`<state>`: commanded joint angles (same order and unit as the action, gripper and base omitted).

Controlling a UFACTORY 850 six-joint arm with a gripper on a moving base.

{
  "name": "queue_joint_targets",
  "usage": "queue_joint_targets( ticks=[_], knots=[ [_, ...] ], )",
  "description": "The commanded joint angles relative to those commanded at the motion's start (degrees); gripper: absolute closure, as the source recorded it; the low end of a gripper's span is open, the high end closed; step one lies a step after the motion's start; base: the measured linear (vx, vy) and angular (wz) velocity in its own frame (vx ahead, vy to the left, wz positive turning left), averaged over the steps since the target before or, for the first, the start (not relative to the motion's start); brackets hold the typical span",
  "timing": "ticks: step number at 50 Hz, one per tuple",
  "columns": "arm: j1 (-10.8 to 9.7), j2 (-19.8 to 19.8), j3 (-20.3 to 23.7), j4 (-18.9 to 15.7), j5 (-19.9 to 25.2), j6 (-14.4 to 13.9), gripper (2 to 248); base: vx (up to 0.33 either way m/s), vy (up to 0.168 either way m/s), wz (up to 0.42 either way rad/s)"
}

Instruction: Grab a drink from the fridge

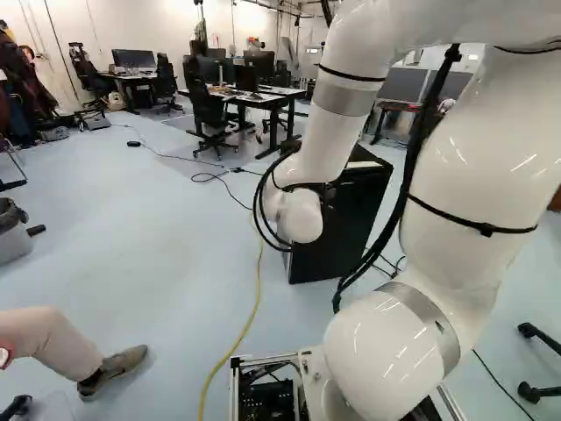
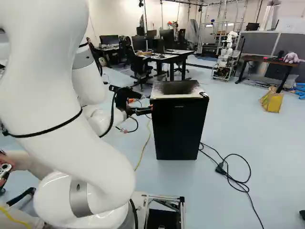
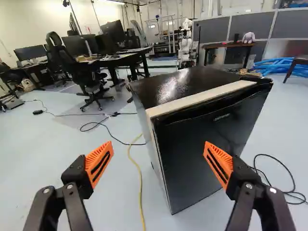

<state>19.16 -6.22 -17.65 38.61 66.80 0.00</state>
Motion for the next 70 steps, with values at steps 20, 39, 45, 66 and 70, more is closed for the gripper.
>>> queue_joint_targets(
  ticks=[20,39,45,66,70],
  knots=[
    [1.59,-5.15,-2.03,3.23,3.2,0.0,3,0.0,0.0,0.0],
    [2.96,-10.15,-4.26,6.31,5.74,0.0,3,0.0,0.0,0.0],
    [3.39,-11.73,-4.99,7.46,6.49,0.0,3,0.0,0.0,0.0],
    [4.81,-17.24,-7.68,11.81,9.12,0.0,3,0.0,0.0,0.0],
    [5.07,-18.33,-8.23,12.68,9.64,0.0,3,0.0,0.0,0.0]
  ],
)
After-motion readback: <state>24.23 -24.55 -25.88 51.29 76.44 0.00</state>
